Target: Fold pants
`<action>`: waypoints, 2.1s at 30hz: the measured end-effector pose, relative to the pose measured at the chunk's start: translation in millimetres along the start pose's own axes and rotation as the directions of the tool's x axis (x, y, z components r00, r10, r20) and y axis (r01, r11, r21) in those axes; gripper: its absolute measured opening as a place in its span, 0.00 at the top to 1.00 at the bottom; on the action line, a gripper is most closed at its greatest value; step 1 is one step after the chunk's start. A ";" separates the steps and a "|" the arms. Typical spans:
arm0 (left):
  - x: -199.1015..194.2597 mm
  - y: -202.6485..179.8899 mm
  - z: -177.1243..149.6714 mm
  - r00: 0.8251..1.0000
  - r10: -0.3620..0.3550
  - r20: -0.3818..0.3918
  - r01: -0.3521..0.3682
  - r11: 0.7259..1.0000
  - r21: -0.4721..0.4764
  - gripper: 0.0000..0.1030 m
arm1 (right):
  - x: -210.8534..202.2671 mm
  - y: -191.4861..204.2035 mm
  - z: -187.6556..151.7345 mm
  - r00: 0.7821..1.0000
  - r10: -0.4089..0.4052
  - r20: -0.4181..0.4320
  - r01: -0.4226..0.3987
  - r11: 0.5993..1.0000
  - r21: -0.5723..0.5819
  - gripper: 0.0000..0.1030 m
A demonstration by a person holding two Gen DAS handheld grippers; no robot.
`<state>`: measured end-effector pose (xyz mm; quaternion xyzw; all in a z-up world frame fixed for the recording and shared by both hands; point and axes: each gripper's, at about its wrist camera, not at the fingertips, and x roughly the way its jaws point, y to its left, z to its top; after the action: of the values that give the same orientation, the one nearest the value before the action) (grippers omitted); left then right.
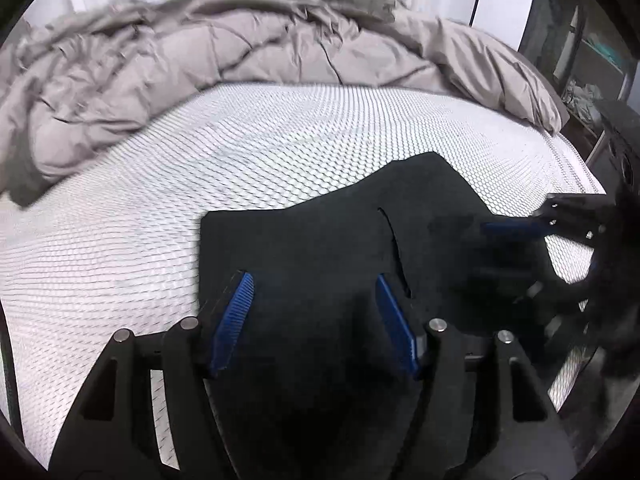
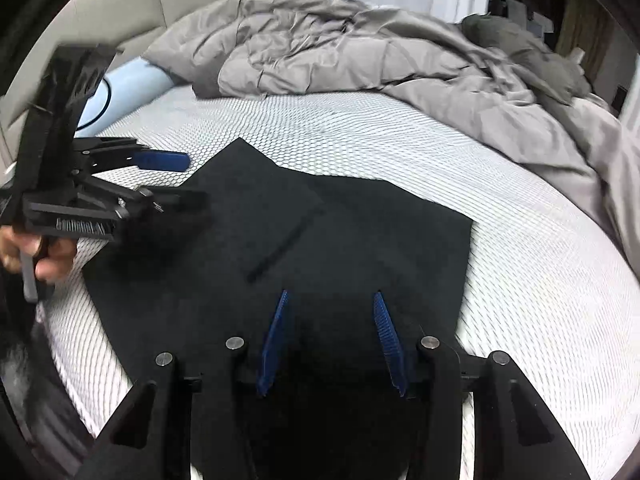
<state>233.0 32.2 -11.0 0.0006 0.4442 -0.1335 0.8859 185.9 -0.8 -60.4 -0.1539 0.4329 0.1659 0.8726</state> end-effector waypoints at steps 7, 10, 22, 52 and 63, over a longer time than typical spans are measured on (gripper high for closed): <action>25.2 15.2 -2.5 0.998 0.044 -0.051 -0.044 0.999 -0.001 0.39 | 43.2 -15.3 -1.1 0.989 -0.039 -0.141 0.038 0.999 -0.014 0.55; 13.0 26.1 -19.4 0.998 0.052 -0.044 -0.055 0.997 -0.048 0.38 | 12.4 -46.1 -27.2 0.997 -0.026 -0.077 0.029 0.999 0.043 0.57; -21.1 84.1 -83.8 0.992 -0.127 0.005 0.122 0.939 -0.322 0.49 | -8.8 -106.7 -92.0 0.976 0.216 0.041 -0.210 0.860 0.466 0.34; -84.3 -2.0 -118.6 0.983 0.116 0.141 -0.085 0.974 -0.208 0.38 | -62.6 -78.3 -110.2 0.998 -0.013 0.058 -0.004 0.958 0.285 0.17; -124.9 -51.0 -138.1 0.929 0.128 0.347 -0.086 0.987 -0.136 0.01 | -124.6 -18.0 -138.9 0.925 -0.070 0.374 -0.022 0.971 0.238 0.00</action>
<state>41.2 29.1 9.7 -0.0517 0.2837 -0.0563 0.9559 24.7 -93.8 -38.0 -0.0184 0.2705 0.1287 0.9539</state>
